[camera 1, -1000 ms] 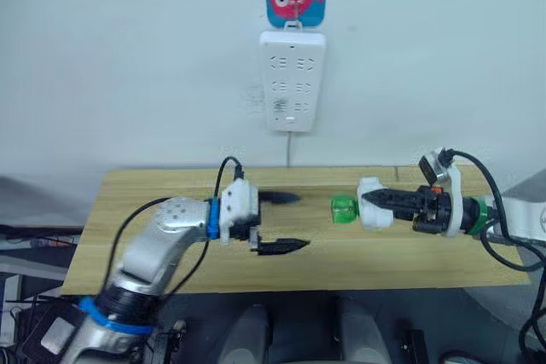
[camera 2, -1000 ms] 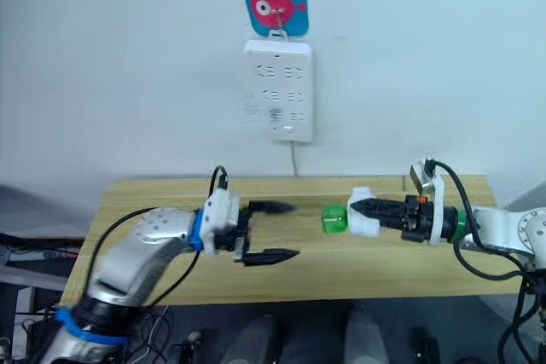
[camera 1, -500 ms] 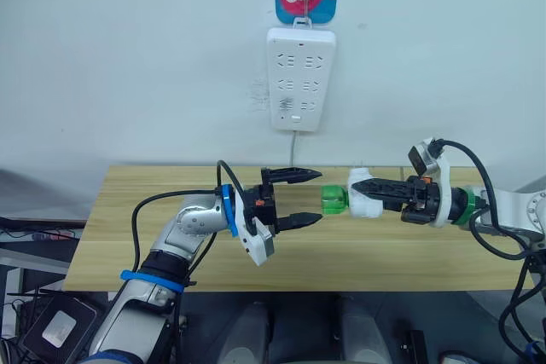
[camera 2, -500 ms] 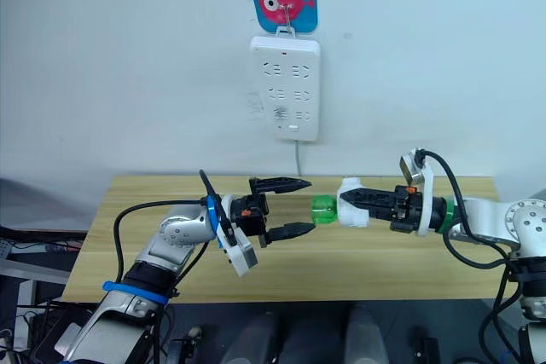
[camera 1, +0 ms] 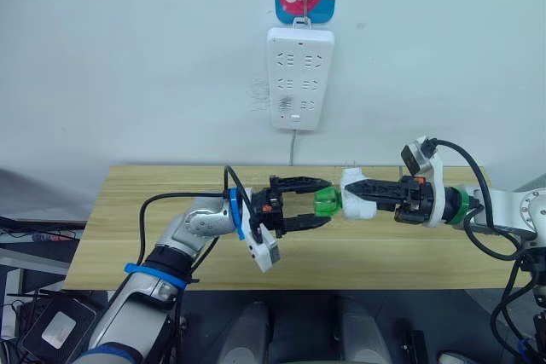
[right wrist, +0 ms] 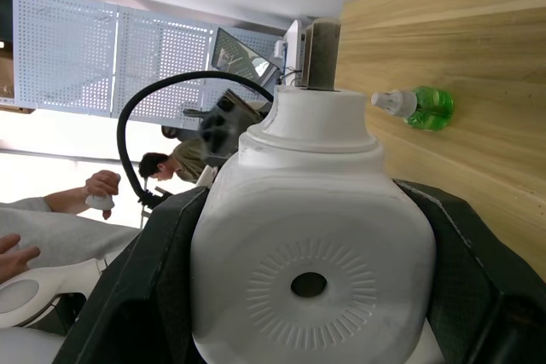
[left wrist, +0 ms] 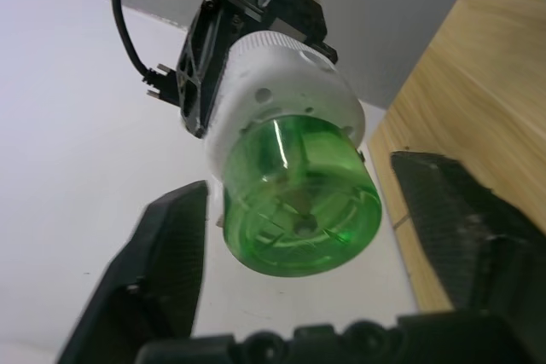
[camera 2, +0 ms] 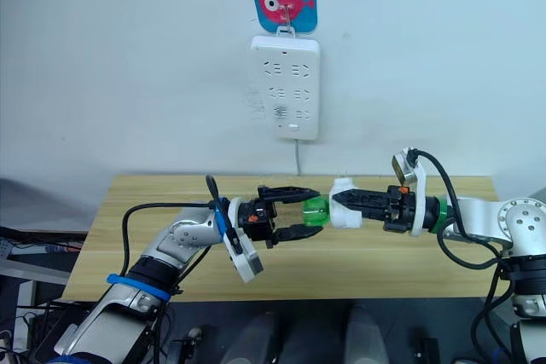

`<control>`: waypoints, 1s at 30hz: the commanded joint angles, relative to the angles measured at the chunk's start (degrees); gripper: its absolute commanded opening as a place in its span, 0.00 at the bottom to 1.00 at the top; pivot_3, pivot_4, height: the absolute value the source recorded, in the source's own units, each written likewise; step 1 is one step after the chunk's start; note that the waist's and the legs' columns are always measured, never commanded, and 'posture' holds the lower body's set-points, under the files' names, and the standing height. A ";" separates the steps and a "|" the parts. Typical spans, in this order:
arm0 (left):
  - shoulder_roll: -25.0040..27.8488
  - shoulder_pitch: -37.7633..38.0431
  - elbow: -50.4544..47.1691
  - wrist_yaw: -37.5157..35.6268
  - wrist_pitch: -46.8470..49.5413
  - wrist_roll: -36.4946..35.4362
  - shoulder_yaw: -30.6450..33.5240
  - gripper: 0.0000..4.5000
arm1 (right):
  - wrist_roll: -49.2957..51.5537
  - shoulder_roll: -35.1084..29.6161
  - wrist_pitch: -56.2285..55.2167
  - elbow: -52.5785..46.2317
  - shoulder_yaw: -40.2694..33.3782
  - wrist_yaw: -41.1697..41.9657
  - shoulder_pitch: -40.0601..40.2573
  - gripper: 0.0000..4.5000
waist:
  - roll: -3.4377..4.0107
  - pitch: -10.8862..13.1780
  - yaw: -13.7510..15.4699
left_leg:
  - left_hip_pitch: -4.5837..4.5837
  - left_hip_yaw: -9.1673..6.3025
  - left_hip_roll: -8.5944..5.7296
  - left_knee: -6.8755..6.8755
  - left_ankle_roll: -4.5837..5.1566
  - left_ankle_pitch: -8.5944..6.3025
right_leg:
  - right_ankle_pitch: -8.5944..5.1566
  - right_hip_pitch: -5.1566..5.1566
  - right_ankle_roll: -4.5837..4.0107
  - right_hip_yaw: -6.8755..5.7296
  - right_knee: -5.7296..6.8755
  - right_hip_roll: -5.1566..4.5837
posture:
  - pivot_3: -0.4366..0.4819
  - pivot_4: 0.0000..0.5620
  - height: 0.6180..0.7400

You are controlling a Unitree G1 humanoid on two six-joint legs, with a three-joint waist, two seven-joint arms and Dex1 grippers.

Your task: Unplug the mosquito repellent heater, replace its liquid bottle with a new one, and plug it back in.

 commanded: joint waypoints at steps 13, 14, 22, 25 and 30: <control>9.34 3.69 -26.98 -19.21 45.85 -44.37 -10.97 0.50 | 2.04 -2.83 1.80 -4.09 -0.56 2.25 0.41 0.68 | 0.01 -0.01 -0.32 | -0.07 -0.43 0.27 -0.01 0.01 0.00 | 0.00 -0.07 0.00 0.04 0.00 -0.12 | 0.52 0.42 1.00; 10.46 3.53 -29.66 -18.56 54.62 -48.46 -10.29 0.50 | 2.04 -3.16 1.87 -4.29 -0.41 2.42 0.48 0.68 | 0.02 -0.01 -0.32 | -0.10 -0.53 0.26 0.02 0.01 0.00 | 0.00 -0.07 0.00 0.00 0.01 -0.13 | 0.52 0.42 1.00; 14.11 -4.99 -20.52 -0.60 123.35 -107.33 -1.50 0.50 | 2.04 -4.14 0.77 -6.89 0.64 3.08 2.14 0.68 | 0.02 -0.01 -1.04 | -0.15 -0.84 -0.04 0.06 0.02 0.00 | -0.01 -0.04 0.01 -0.11 0.07 -0.09 | 0.52 0.42 1.00; 12.79 -5.50 -13.74 1.71 133.39 -109.65 -0.77 0.50 | 2.04 -3.95 0.12 -7.24 0.95 2.93 2.09 0.68 | 0.01 0.00 -1.87 | -0.07 -0.64 -0.26 0.07 0.02 0.00 | -0.03 -0.02 0.04 -0.08 0.14 0.04 | 0.52 0.42 1.00; 8.99 -3.50 -13.63 5.24 139.02 -112.80 3.26 0.66 | 2.04 -4.01 -0.85 -7.65 0.85 3.09 2.65 0.68 | 0.01 0.00 -3.19 | 0.00 -0.25 -0.15 0.02 0.00 0.00 | -0.04 -0.05 0.01 -0.04 0.16 0.13 | 0.51 0.43 1.00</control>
